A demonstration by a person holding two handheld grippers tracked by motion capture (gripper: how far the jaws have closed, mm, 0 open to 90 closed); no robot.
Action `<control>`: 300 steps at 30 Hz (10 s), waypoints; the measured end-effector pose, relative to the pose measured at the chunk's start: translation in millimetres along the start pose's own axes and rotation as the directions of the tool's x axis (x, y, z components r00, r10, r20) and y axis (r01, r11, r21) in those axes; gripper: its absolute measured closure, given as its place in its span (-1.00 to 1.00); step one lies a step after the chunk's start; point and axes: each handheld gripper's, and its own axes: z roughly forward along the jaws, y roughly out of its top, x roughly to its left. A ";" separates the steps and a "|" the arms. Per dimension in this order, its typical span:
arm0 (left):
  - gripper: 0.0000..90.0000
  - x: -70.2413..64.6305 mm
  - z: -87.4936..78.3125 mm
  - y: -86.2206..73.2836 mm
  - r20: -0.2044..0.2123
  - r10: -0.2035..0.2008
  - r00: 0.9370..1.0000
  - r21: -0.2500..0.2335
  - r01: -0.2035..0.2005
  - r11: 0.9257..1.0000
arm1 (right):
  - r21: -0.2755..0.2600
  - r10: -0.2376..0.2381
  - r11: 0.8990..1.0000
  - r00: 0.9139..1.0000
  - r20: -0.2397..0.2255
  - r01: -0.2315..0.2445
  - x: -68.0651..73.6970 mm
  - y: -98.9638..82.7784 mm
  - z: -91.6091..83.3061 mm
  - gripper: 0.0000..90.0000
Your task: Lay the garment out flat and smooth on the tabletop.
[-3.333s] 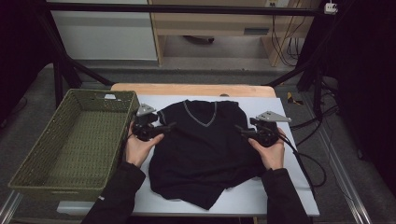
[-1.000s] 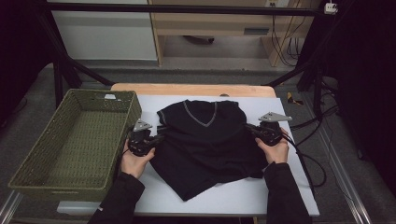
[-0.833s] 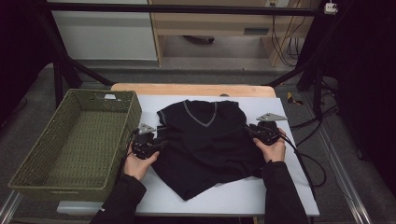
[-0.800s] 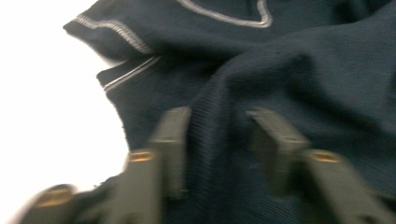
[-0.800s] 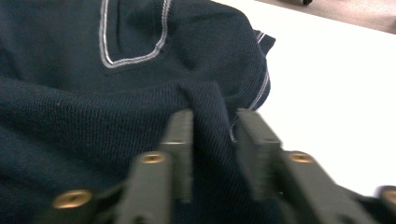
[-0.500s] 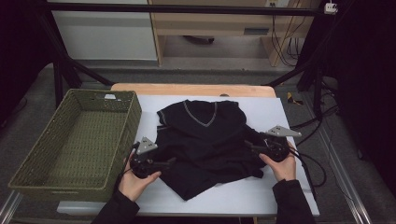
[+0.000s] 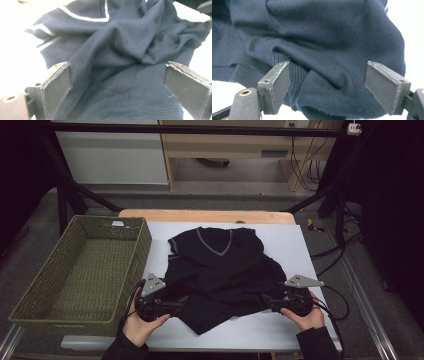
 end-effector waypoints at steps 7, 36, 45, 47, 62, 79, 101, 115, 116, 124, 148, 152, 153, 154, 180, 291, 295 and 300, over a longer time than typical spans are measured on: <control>-0.87 -25.6 23.9 -12.0 0.123 0.029 0.992 0.108 -0.042 0.993 | 0.060 -0.040 0.997 0.999 -0.004 0.040 3.6 -5.4 4.8 -0.32; 0.97 -30.3 20.0 -33.5 0.310 0.052 0.949 0.339 -0.161 0.927 | 0.018 0.087 0.996 0.996 0.003 -0.087 -23.5 4.2 -47.6 0.79; 0.87 4.1 -24.9 -57.4 0.260 -0.004 0.966 0.275 -0.070 0.959 | 0.057 0.120 0.990 0.988 0.101 -0.126 -38.1 -11.5 -26.5 0.36; 0.41 2.9 -18.8 -57.7 0.201 0.003 0.980 0.255 -0.056 0.965 | 0.044 0.110 0.992 0.987 0.116 -0.116 -37.4 -11.7 -28.8 0.19; -0.12 4.6 19.0 -72.4 0.110 -0.137 0.984 0.221 0.111 0.969 | 0.117 0.158 0.979 0.985 0.067 -0.165 -38.5 -40.0 -27.5 -0.06; 0.89 4.8 2.9 -52.6 0.120 -0.039 0.992 0.171 0.018 0.985 | 0.088 0.134 0.987 0.991 -0.001 -0.133 -30.9 -29.3 -29.4 0.74; 0.01 11.7 8.0 -75.0 0.059 -0.109 0.992 0.229 0.093 0.969 | 0.060 0.148 0.986 0.984 0.097 -0.155 -38.3 -40.9 -30.0 -0.22; 0.82 19.2 4.3 -73.3 0.084 -0.098 0.992 0.239 0.075 0.968 | -0.018 0.145 0.989 0.984 0.103 -0.144 -52.4 -28.6 -6.9 -0.07; 0.82 19.9 4.2 -73.8 0.082 -0.098 0.992 0.242 0.075 0.967 | 0.007 0.134 0.991 0.986 0.100 -0.136 -51.3 -29.5 -1.4 -0.06; 0.82 20.1 6.0 -75.8 0.086 -0.098 0.991 0.245 0.075 0.967 | 0.078 0.097 0.992 0.993 0.063 -0.101 -48.0 -20.6 10.2 0.87; 0.80 18.9 5.0 -77.7 0.092 -0.083 0.992 0.227 0.060 0.972 | -0.090 0.098 0.992 0.989 0.110 -0.088 -39.0 -3.9 -3.1 -0.35; 0.78 18.2 4.8 -78.5 0.091 -0.076 0.993 0.220 0.054 0.974 | -0.068 0.131 0.990 0.990 0.057 -0.127 -26.5 -20.0 -13.7 -0.40; 0.78 18.1 4.6 -78.8 0.091 -0.072 0.993 0.219 0.051 0.974 | -0.052 0.126 0.991 0.991 0.054 -0.123 -23.7 -23.2 -15.1 -0.41; 0.78 17.5 4.5 -79.3 0.088 -0.068 0.994 0.217 0.047 0.975 | -0.039 0.115 0.993 0.992 0.060 -0.113 -21.9 -26.2 -15.9 -0.43; 0.83 15.7 -7.6 -73.9 0.115 -0.116 0.987 0.212 0.090 0.973 | 0.154 0.128 0.980 0.992 -0.003 -0.126 -5.9 -55.6 -26.0 0.90; 0.94 5.7 -9.7 -75.4 -0.010 0.047 0.999 0.341 -0.041 0.939 | 0.162 0.088 0.983 0.996 0.015 -0.090 -15.0 -52.1 -24.8 0.92; 0.96 1.4 -28.2 -71.7 0.001 0.060 0.998 0.349 -0.057 0.936 | 0.143 0.077 0.987 0.997 0.004 -0.077 -10.7 -48.4 -29.9 0.93; 0.96 -0.6 -64.7 -62.7 -0.020 0.062 0.998 0.262 -0.055 0.963 | 0.078 0.102 0.992 0.995 0.019 -0.103 -17.9 -44.5 -45.3 0.93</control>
